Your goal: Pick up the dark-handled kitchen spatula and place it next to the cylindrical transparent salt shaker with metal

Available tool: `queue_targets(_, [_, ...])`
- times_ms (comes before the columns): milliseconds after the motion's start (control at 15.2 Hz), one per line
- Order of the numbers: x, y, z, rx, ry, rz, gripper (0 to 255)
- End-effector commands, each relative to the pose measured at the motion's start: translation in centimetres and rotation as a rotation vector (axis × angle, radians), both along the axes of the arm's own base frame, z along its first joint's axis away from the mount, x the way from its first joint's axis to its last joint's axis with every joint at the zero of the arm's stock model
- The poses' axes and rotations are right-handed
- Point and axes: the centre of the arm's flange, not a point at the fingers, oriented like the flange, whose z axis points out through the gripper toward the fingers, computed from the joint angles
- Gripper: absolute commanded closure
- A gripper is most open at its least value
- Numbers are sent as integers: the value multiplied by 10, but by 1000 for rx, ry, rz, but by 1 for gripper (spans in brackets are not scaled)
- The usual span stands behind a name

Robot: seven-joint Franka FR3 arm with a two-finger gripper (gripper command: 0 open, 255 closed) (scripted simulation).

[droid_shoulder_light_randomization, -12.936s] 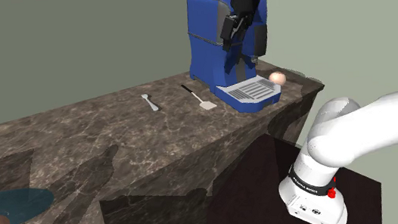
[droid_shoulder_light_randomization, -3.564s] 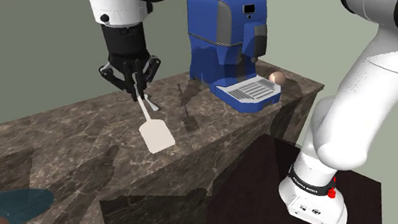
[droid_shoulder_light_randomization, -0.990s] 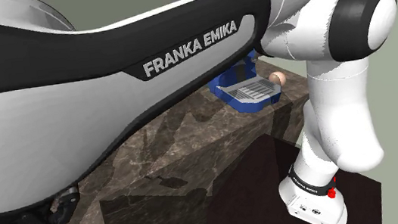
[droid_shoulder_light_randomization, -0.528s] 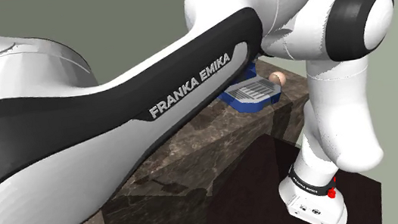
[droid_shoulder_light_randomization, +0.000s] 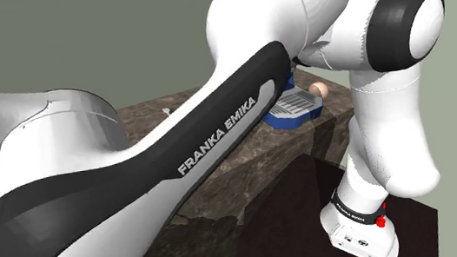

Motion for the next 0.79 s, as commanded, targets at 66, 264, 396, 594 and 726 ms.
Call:
queue_targets(66, [0,1,-17,0,0,0,255])
queue_targets(264, [0,1,-33,0,0,0,255])
queue_targets(396, [0,1,-44,0,0,0,255])
queue_targets(594, [0,1,-59,0,0,0,255])
queue_targets(726, [0,1,-70,0,0,0,255])
